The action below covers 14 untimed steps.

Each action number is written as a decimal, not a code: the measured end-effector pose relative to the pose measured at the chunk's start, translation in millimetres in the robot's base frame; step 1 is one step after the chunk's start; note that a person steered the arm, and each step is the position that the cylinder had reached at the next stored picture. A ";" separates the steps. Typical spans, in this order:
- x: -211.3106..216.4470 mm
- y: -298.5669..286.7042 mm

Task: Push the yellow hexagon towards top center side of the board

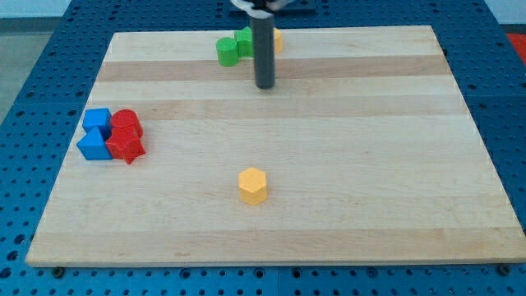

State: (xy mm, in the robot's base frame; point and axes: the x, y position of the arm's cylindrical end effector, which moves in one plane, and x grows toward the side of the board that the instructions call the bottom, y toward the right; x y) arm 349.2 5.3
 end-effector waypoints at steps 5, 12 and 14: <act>245.3 22.9; 97.6 -47.0; 157.9 -79.8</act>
State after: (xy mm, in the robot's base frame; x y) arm 507.1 -74.5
